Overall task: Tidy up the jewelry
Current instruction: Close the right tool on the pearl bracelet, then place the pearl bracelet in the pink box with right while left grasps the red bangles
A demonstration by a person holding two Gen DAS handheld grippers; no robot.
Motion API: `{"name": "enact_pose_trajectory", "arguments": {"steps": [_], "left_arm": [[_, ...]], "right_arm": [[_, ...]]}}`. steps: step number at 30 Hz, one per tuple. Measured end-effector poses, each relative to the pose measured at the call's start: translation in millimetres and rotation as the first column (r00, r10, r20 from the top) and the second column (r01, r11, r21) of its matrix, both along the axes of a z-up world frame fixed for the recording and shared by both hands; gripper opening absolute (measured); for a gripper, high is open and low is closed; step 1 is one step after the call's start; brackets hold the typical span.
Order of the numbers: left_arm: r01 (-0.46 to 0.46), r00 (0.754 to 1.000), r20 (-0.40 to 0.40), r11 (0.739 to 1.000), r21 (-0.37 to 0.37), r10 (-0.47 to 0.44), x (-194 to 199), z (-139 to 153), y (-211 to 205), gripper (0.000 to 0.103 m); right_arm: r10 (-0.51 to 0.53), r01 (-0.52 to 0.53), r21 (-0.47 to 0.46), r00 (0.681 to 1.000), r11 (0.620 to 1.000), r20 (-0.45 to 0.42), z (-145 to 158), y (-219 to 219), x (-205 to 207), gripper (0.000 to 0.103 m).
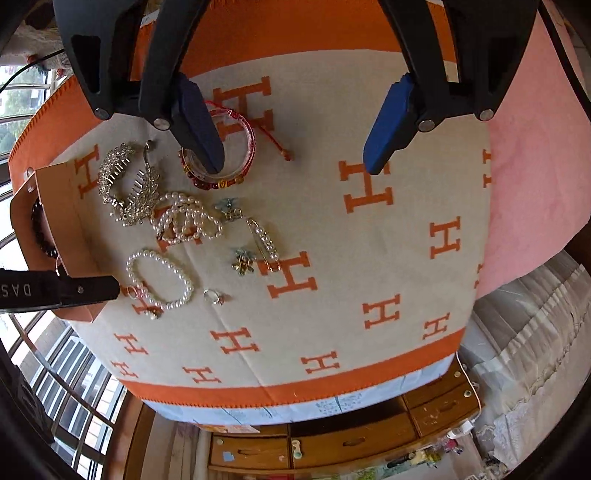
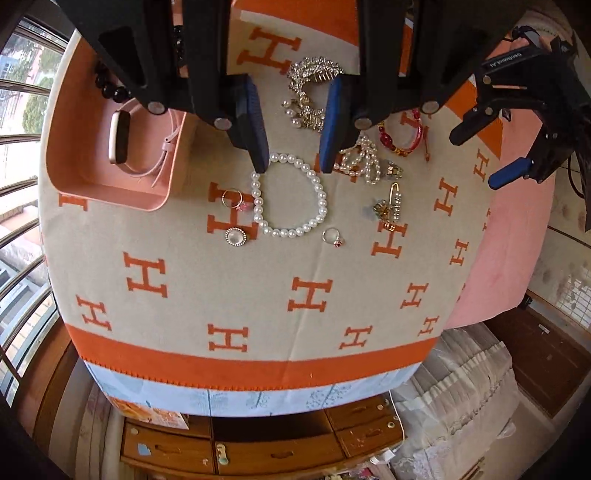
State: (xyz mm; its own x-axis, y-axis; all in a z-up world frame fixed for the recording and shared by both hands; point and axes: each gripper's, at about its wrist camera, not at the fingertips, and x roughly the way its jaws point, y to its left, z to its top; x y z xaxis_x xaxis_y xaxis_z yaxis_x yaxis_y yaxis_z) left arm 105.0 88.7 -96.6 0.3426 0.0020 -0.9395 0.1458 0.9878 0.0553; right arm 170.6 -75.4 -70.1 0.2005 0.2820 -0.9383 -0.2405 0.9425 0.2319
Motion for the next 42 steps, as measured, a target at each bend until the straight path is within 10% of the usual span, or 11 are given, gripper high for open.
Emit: {"name": "enact_pose_trajectory", "arguments": {"steps": [16, 21, 30, 33, 42], "left_arm": [[0.089, 0.988, -0.122, 0.994, -0.066, -0.096, 24.3, -34.0, -0.7, 0.052], [0.098, 0.981, -0.157, 0.992, -0.083, -0.110, 29.1, -36.4, -0.4, 0.048], [0.118, 0.972, -0.200, 0.992, -0.044, -0.124, 32.2, -44.8, -7.4, 0.042], [0.118, 0.970, -0.207, 0.991, -0.059, -0.128, 29.9, -42.3, -8.8, 0.010], [0.060, 0.992, -0.101, 0.994, -0.094, -0.070, 9.5, 2.2, -18.0, 0.009]], "right_arm": [[-0.078, 0.060, -0.171, 0.992, 0.983, -0.098, -45.5, 16.2, 27.3, 0.028], [-0.035, 0.024, -0.229, 0.999, 0.973, -0.042, -44.2, 24.8, 23.7, 0.008], [-0.051, 0.053, -0.059, 0.998, 0.997, 0.033, -12.7, 5.8, 3.1, 0.007], [-0.059, 0.058, 0.010, 0.991, 0.998, 0.121, 21.8, -8.4, -15.4, 0.007], [-0.135, 0.092, 0.151, 0.941, 0.984, 0.312, 93.2, -52.7, -62.0, 0.007]]}}
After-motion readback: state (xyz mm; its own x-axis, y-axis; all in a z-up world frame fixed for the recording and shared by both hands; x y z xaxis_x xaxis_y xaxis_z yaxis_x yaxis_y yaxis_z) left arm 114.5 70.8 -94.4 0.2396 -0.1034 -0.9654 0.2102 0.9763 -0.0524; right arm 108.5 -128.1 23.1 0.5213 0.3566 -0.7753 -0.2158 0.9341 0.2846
